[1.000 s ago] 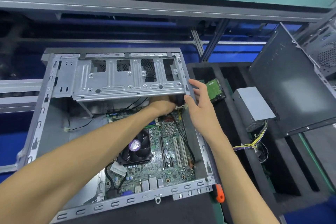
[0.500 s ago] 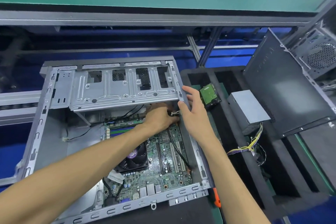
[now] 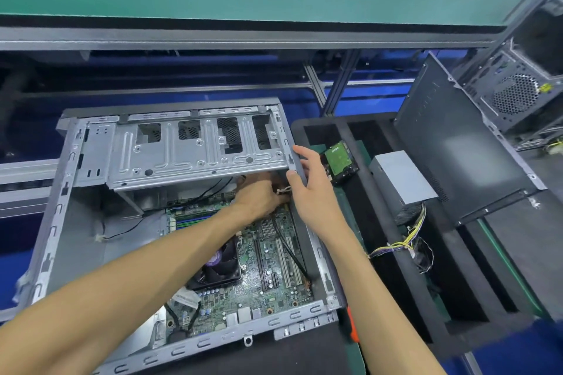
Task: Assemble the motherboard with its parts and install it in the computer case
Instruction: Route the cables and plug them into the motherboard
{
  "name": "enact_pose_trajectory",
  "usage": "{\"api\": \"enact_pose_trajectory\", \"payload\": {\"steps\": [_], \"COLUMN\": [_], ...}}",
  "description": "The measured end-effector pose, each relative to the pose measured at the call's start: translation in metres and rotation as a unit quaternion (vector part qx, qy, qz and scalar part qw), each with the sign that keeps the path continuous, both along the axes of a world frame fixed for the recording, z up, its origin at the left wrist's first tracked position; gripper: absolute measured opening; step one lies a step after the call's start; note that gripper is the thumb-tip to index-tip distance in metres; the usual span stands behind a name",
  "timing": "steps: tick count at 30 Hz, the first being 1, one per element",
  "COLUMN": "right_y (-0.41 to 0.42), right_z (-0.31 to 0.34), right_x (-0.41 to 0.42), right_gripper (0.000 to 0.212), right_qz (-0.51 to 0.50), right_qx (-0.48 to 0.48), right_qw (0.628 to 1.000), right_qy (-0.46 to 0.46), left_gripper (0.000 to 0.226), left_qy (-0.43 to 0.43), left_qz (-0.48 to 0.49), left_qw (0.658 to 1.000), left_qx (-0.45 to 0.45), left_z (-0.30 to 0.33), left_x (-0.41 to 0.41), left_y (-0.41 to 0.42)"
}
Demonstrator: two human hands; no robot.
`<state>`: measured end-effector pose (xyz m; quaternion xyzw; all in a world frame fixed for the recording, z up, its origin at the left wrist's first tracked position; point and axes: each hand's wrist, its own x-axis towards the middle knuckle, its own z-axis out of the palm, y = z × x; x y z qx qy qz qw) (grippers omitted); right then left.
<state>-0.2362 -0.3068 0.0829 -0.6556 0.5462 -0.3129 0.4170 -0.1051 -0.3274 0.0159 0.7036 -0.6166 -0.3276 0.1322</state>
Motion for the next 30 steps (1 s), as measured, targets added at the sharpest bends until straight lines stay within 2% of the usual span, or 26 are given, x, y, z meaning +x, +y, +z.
{"api": "enact_pose_trajectory", "payload": {"steps": [2, 5, 7, 10, 12, 14, 16, 17, 19, 21, 24, 27, 28, 30], "right_y": [0.000, 0.001, 0.002, 0.009, 0.017, 0.023, 0.025, 0.026, 0.026, 0.024, 0.019, 0.015, 0.014, 0.012], "right_z": [0.001, 0.003, 0.005, 0.013, 0.022, 0.031, 0.036, 0.036, 0.029, 0.018, -0.001, -0.012, -0.014, -0.015], "right_x": [0.000, 0.001, 0.001, 0.004, 0.014, 0.028, 0.047, 0.057, 0.076, 0.089, 0.097, 0.099, 0.099, 0.099], "right_gripper": [0.042, 0.043, 0.041, 0.035, 0.024, 0.016, 0.015, 0.018, 0.028, 0.039, 0.055, 0.063, 0.063, 0.061], "right_qz": [0.003, 0.007, -0.002, -0.021, -0.017, 0.028, 0.128, 0.186, 0.276, 0.334, 0.377, 0.383, 0.385, 0.388], "right_qx": [-0.003, -0.016, -0.038, -0.133, -0.203, -0.226, -0.170, -0.137, -0.090, -0.040, 0.020, 0.050, 0.055, 0.060], "right_qw": [1.000, 1.000, 0.998, 0.986, 0.975, 0.972, 0.974, 0.966, 0.932, 0.895, 0.850, 0.834, 0.828, 0.821], "right_qy": [0.006, 0.024, 0.047, 0.098, 0.084, 0.059, 0.075, 0.118, 0.219, 0.294, 0.368, 0.394, 0.403, 0.415], "left_gripper": [0.036, 0.046, 0.054, 0.062, 0.063, 0.062, 0.056, 0.049, 0.032, 0.024, 0.032, 0.041, 0.037, 0.014], "left_qy": [-0.002, -0.004, -0.052, -0.135, -0.196, -0.249, -0.262, -0.265, -0.268, -0.244, -0.185, -0.157, -0.154, -0.166], "left_qz": [-0.048, -0.095, -0.105, -0.113, -0.087, -0.042, -0.010, -0.008, -0.006, -0.005, -0.003, 0.015, 0.017, 0.018], "left_qw": [0.998, 0.995, 0.993, 0.984, 0.977, 0.968, 0.965, 0.963, 0.962, 0.968, 0.978, 0.981, 0.981, 0.979], "left_qx": [0.034, 0.004, -0.004, 0.016, 0.011, 0.009, 0.031, 0.040, 0.045, 0.059, 0.095, 0.109, 0.113, 0.114], "left_z": [0.004, 0.018, 0.028, 0.036, 0.040, 0.042, 0.038, 0.035, 0.028, 0.025, 0.022, 0.022, 0.022, 0.022], "left_x": [0.006, 0.021, 0.035, 0.062, 0.084, 0.105, 0.124, 0.132, 0.146, 0.153, 0.157, 0.162, 0.163, 0.163], "left_y": [0.000, 0.019, 0.045, 0.095, 0.121, 0.132, 0.134, 0.132, 0.125, 0.117, 0.109, 0.103, 0.101, 0.097]}}
